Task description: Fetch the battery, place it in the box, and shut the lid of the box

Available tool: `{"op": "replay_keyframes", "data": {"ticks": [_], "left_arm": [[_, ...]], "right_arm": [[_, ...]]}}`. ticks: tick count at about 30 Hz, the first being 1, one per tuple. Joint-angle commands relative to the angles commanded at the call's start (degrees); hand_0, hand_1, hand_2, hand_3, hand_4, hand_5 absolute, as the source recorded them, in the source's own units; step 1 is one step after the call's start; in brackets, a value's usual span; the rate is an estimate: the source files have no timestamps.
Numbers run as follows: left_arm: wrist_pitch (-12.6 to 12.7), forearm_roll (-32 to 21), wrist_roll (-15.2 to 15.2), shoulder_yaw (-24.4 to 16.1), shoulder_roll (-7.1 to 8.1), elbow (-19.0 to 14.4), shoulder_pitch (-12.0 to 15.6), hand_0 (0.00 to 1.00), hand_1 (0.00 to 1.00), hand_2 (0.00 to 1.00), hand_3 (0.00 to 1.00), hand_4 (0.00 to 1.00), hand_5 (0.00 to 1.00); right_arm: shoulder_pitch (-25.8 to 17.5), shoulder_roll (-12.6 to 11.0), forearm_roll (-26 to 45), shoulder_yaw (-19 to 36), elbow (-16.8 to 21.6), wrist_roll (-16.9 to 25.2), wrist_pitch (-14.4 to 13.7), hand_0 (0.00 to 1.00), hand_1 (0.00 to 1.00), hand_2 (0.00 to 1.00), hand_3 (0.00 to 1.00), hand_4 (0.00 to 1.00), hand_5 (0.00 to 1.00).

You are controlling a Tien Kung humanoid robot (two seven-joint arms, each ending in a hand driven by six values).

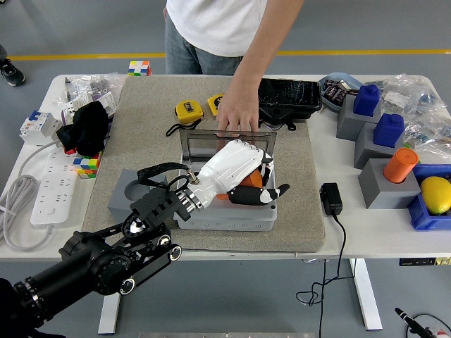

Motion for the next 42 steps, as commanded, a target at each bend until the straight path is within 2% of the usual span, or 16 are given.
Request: {"op": "replay_keyframes", "data": {"ticks": [13,26,27,32,33,38,39,42], "left_arm": [[0.89,2.18,0.04,-1.3,0.15,-0.14,-1.54,0.158,0.132,0.163,0.17,0.536,0.517],[2.44,3.35,-0.7,-1.04,-0.2,0.66,-1.26,0.163,0.132,0.164,0.169,0.537,0.513],[2.72,3.59,-0.69,-1.08,-0.24,0.8,-1.21,0.183,0.148,0.168,0.18,0.568,0.517],[3.73,4.91,-0.16,-0.82,-0.16,1.04,-1.0,0.183,0.148,0.168,0.18,0.568,0.517],[3.79,4.98,-0.16,-0.83,-0.16,1.09,-0.96,0.212,0.179,0.189,0.212,0.74,0.678],[3.43,5.18,-0.11,-1.05,-0.15,1.14,-0.76,0.212,0.179,0.189,0.212,0.74,0.678],[3.32,5.19,-0.11,-1.08,-0.13,1.13,-0.73,0.236,0.217,0.222,0.239,0.815,0.687],[3.03,5.15,-0.23,-1.17,-0.15,1.17,-0.7,0.236,0.217,0.222,0.239,0.815,0.687]], "right_arm": [[0.0,-0.03,-0.2,0.27,0.0,-0.05,0.03,0.847,0.78,0.761,0.814,0.998,0.998],[-0.15,0.05,-0.18,0.16,0.0,-0.08,0.09,0.847,0.78,0.762,0.813,0.998,0.998],[-0.18,0.04,-0.21,0.14,0.0,-0.09,0.11,0.846,0.78,0.762,0.814,0.998,0.998],[-0.16,0.03,0.06,-0.13,0.0,-0.02,0.09,0.846,0.78,0.762,0.814,0.998,0.998],[-0.17,0.04,0.05,-0.13,0.0,-0.03,0.09,0.846,0.78,0.762,0.815,0.998,0.998],[-0.26,0.1,0.24,-0.41,0.0,-0.01,0.1,0.846,0.78,0.762,0.815,0.998,0.998],[-0.27,0.1,0.27,-0.44,0.0,0.0,0.09,0.846,0.78,0.762,0.815,0.998,0.998],[-0.28,0.1,0.27,-0.44,0.0,-0.02,0.08,0.846,0.78,0.762,0.815,0.998,0.998]]}}
